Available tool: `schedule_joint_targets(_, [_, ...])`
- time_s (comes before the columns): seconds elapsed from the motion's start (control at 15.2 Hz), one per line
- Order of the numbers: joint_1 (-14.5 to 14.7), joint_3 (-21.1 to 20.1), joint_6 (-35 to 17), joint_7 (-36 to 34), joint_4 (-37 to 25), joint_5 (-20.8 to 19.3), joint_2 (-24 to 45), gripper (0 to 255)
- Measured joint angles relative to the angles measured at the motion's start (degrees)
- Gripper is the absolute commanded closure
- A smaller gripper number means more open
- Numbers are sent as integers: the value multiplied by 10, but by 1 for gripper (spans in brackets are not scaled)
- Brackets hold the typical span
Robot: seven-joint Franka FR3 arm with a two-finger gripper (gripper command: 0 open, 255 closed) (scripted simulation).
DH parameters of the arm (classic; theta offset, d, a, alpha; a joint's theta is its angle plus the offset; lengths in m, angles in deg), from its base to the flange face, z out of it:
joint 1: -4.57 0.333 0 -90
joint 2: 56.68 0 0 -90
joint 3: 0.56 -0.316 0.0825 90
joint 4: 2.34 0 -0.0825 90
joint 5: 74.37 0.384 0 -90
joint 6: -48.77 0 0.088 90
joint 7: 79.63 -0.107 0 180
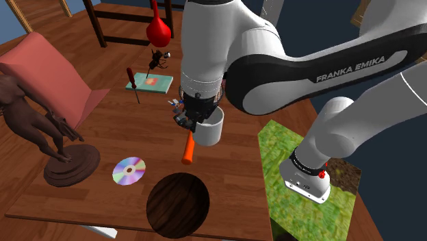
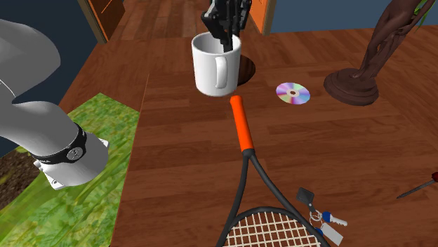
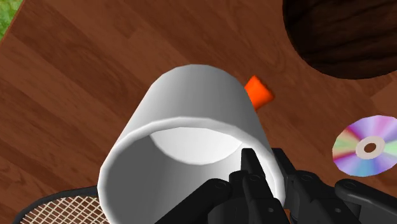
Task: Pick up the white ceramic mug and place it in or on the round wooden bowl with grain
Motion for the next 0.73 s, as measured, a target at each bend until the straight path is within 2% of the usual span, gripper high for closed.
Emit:
schedule_joint_targets(0.46, [-7, -100, 29, -123, -103, -41, 85, 255])
schedule_joint_targets(0.73, [-17, -176, 50, -221, -186, -113, 181, 255])
